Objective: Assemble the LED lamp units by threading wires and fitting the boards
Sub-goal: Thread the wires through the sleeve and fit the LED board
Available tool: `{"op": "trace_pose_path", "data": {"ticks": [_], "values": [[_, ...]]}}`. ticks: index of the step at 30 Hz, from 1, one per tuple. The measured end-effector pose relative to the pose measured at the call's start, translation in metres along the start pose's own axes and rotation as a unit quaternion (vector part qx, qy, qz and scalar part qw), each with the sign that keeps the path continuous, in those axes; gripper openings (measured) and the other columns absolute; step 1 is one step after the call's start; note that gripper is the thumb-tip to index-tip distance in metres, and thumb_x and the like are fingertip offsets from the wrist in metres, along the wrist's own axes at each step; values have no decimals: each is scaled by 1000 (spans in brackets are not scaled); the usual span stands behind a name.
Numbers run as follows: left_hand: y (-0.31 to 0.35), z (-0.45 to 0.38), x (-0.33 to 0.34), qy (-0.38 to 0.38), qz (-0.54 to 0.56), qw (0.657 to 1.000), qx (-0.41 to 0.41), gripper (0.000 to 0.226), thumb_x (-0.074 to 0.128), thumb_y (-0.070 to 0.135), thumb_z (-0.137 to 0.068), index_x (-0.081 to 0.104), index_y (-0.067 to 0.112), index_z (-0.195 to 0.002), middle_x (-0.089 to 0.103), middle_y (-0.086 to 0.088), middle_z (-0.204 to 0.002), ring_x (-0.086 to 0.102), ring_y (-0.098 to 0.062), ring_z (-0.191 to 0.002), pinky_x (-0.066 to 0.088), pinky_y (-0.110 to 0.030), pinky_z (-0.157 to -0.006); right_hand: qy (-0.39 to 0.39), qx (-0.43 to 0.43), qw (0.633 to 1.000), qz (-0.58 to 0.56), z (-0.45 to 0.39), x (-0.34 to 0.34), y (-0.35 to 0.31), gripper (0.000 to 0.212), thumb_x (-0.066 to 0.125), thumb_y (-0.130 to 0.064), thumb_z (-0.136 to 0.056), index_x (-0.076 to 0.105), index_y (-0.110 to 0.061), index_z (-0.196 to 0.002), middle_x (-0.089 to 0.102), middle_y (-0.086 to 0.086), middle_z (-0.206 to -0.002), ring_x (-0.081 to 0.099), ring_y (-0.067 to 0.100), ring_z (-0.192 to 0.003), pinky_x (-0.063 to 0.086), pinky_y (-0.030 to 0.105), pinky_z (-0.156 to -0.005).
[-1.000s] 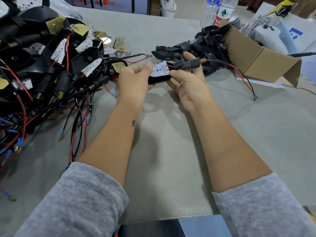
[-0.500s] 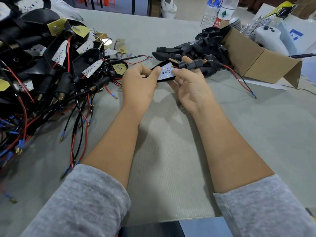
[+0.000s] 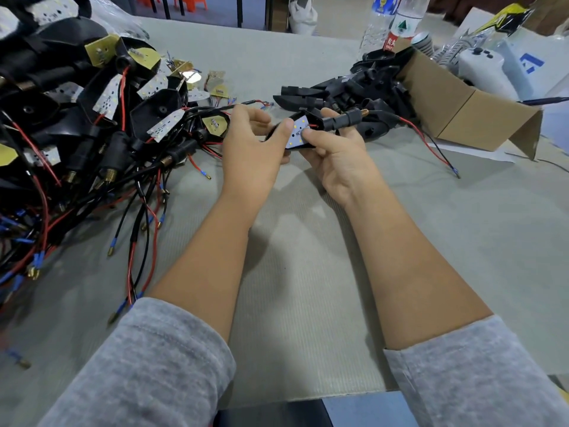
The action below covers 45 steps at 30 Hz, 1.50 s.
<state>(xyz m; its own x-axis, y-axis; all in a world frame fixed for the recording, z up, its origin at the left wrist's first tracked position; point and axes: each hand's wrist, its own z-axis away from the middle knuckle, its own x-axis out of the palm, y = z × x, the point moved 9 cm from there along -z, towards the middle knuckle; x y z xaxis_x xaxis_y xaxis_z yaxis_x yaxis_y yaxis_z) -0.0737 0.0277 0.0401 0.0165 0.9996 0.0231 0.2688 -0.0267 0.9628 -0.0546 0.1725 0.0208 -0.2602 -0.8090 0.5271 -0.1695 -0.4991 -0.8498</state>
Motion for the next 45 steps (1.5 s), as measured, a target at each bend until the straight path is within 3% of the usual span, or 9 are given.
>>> {"op": "trace_pose_path", "data": {"ticks": [6,9,11,13,18,21,26,34,45], "values": [[-12,-2,15,-72,37,996,-49,10,61,12,-95,67,8,-101,69,-4,-90,68,-10,-71,60,-28,-67,6,-3,1000,9,-1,-1,-1,48,59,10,-88,44,-5,-131,65,5,-81,66,12,-66,57,28,-69],[-16,-6,9,-52,68,994,-66,6,62,8,-93,68,10,-93,70,0,-82,67,-8,-69,57,-23,-61,-4,15,999,34,-3,0,1,22,58,-22,-96,55,-13,-115,64,6,-94,65,15,-78,54,30,-74],[-17,-8,5,-36,93,993,-69,11,65,8,-91,68,16,-85,69,5,-75,66,-5,-67,55,-21,-58,12,45,999,17,-5,-4,4,40,43,-47,-100,59,-12,-111,64,6,-96,64,18,-84,53,30,-74],[-18,-9,2,-24,113,991,-71,7,68,10,-89,70,16,-88,70,4,-79,66,-5,-72,54,-19,-59,36,47,998,-11,-7,-10,4,55,27,-53,-102,59,-9,-113,61,8,-91,61,19,-80,52,27,-69],[-18,-13,-6,1,117,991,-68,19,70,16,-88,72,6,-105,72,-13,-105,65,-19,-82,48,-14,-54,110,-20,993,-38,-9,-27,-5,32,28,-36,-107,45,-9,-108,53,11,-76,57,19,-62,50,24,-54],[-16,-14,-10,11,99,993,-57,20,71,17,-88,73,7,-105,72,-10,-99,63,-16,-77,46,-13,-52,137,-55,988,-40,-8,-34,-12,17,43,-24,-104,45,-11,-93,52,10,-77,56,17,-59,49,24,-55],[-16,-15,-17,30,92,994,-49,16,72,15,-86,73,9,-101,70,2,-83,60,-8,-71,45,-13,-52,177,-72,980,-57,-7,-45,-15,21,60,-6,-95,49,-10,-78,50,5,-68,50,12,-58,46,21,-56],[-19,-16,-19,44,128,989,-65,5,71,20,-88,72,16,-87,70,-7,-83,59,-16,-68,45,-14,-49,167,-62,980,-92,-5,-44,-14,16,60,-7,-95,54,-6,-80,57,7,-73,56,12,-63,53,19,-60],[-22,-14,-22,68,196,972,-109,23,65,31,-92,62,12,-80,66,-3,-72,58,-12,-57,49,-22,-52,148,-42,986,-66,-6,-40,-10,15,55,-6,-97,56,-1,-84,60,10,-73,63,11,-56,54,20,-57]]}}
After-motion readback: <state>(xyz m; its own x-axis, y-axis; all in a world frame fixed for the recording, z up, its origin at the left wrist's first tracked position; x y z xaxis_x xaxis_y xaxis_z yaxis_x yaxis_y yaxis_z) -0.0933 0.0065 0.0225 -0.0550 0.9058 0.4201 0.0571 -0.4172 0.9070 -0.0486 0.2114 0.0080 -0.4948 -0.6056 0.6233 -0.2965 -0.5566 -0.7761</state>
